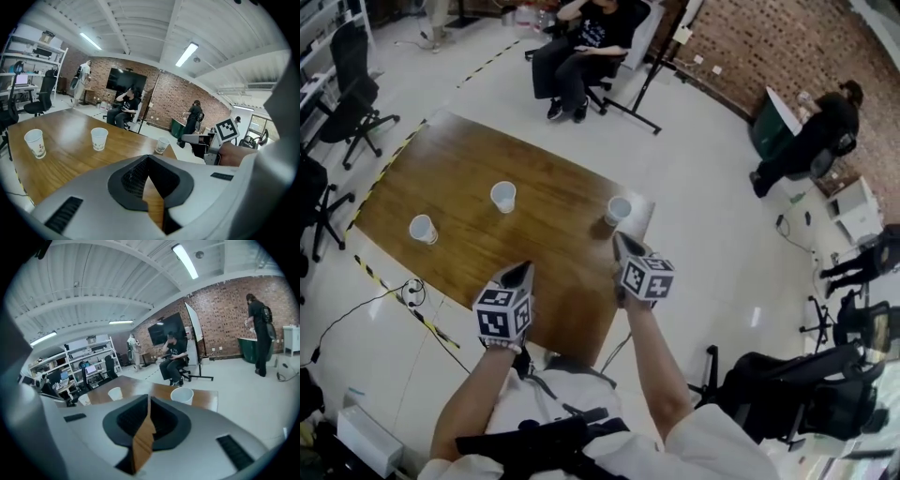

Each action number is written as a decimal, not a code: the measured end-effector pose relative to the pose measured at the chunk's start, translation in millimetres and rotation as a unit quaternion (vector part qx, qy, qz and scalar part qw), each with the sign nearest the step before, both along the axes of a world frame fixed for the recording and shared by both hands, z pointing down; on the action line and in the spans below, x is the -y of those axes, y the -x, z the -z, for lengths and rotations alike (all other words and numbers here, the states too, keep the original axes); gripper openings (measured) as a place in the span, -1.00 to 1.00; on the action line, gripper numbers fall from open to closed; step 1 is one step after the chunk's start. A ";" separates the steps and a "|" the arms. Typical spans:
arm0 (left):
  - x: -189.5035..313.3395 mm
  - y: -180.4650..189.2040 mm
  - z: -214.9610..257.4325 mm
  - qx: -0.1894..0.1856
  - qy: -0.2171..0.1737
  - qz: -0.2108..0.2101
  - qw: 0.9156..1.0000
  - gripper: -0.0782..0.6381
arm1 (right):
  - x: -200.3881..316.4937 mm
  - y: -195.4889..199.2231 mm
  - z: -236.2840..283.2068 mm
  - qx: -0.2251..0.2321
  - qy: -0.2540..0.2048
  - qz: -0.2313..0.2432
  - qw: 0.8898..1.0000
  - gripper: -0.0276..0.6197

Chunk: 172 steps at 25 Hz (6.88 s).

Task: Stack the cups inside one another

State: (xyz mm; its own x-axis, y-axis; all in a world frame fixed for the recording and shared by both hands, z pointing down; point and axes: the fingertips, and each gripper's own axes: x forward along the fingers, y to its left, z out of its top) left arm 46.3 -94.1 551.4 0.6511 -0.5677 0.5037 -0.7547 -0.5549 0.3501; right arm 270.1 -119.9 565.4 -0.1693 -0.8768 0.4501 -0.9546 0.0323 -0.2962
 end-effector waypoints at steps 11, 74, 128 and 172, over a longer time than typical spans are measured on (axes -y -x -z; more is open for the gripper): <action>36.6 -44.1 -6.0 0.015 0.011 -0.030 0.999 -0.78 | 48.4 -92.5 -16.6 -0.043 0.038 -0.069 0.996 -0.63; -25.1 -47.7 -50.6 0.010 0.088 -0.010 0.996 -0.78 | 30.3 -68.0 64.2 0.013 0.017 0.033 0.999 -0.88; 135.7 88.4 -65.6 0.011 0.103 -0.010 0.995 -0.78 | 225.1 202.9 22.6 -0.012 0.095 0.196 0.976 -0.88; 125.5 126.3 -92.1 0.017 0.135 0.033 0.990 -0.78 | 231.5 208.1 -76.0 0.001 0.164 0.188 0.968 -0.87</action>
State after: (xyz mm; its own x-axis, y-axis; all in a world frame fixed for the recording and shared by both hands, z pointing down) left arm -80.1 -219.6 643.4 0.5965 -0.4500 0.6646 -0.8005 -0.3933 0.4522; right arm 62.0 -351.5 641.4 -0.4497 -0.5633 0.6932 -0.8932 0.2818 -0.3504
